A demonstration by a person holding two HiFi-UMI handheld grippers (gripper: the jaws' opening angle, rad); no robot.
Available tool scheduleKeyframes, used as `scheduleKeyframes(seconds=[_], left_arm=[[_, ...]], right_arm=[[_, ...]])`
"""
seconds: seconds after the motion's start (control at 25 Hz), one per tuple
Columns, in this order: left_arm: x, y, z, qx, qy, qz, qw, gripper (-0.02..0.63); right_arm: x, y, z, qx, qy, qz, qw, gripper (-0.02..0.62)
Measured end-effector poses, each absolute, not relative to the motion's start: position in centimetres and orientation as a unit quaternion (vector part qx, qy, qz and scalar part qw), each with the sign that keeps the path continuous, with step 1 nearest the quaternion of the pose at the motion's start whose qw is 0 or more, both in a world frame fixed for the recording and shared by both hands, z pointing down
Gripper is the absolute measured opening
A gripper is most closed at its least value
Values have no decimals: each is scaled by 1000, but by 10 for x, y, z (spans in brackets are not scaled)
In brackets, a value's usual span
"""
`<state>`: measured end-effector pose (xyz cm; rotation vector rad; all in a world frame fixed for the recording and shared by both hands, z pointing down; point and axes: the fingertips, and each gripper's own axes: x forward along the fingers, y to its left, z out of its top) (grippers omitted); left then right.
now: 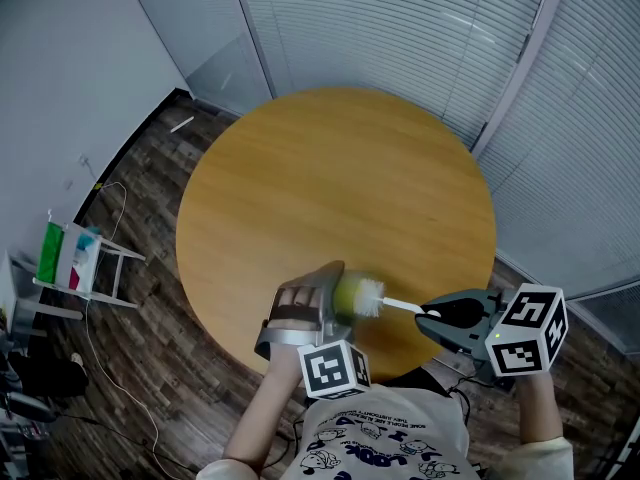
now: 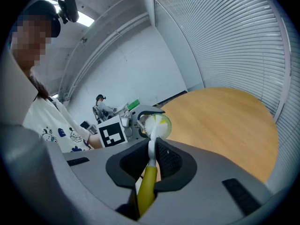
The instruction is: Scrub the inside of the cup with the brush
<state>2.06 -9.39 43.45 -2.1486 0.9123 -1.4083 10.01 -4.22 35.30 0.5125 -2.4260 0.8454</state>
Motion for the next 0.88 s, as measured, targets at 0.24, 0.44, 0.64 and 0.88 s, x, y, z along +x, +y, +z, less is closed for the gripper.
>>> scheduleKeyframes(seconds=[0.24, 0.44, 0.64, 0.88], left_arm=[[18, -94, 440, -773, 324, -504, 207, 382], [10, -96, 443, -771, 332, -507, 194, 382], [3, -96, 439, -770, 336, -509, 187, 382], [2, -96, 446, -769, 337, -510, 187, 382]], right_arm=[[105, -45, 354, 188, -895, 313, 255, 46], [111, -46, 350, 186, -897, 314, 251, 46], [112, -45, 341, 187, -898, 312, 249, 46], [112, -44, 351, 192, -897, 320, 237, 46]])
